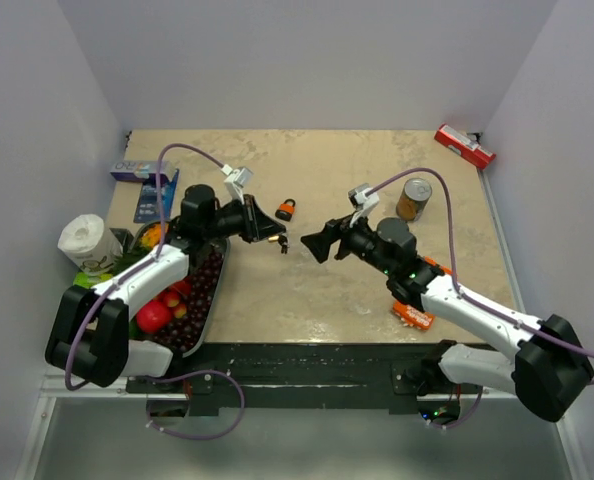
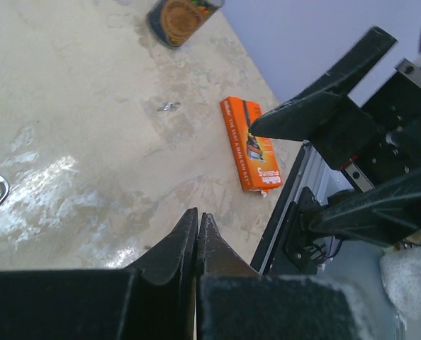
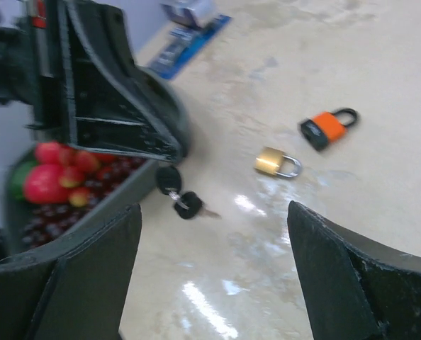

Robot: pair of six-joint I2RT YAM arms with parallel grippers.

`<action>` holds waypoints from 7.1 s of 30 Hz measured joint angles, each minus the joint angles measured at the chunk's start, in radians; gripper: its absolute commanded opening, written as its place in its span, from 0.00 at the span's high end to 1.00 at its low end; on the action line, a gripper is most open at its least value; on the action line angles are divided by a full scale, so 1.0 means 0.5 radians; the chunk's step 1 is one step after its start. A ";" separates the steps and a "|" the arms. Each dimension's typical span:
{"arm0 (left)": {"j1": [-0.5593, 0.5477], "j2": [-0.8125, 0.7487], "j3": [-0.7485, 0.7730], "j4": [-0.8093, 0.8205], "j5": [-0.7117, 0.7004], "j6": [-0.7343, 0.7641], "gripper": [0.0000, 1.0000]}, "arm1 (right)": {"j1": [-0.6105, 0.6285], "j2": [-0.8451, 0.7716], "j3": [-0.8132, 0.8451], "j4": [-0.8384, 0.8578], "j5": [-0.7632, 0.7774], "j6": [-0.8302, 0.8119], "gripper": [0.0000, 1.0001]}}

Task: Unlock with the key

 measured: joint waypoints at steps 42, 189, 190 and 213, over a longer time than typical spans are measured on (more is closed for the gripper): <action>-0.145 -0.189 -0.199 1.019 0.803 -0.247 1.00 | 0.095 -0.102 -0.029 0.288 -0.819 0.253 0.66; 0.041 0.425 0.239 -0.173 -0.191 -0.124 1.00 | 0.323 -0.008 -0.108 -0.550 0.371 0.446 1.00; 0.035 0.425 0.239 -0.174 -0.198 -0.123 1.00 | 0.330 0.016 -0.108 -0.504 0.371 0.472 1.00; -0.173 0.364 0.248 -0.339 -0.450 0.065 1.00 | 0.472 0.507 0.100 -0.123 0.380 0.687 1.00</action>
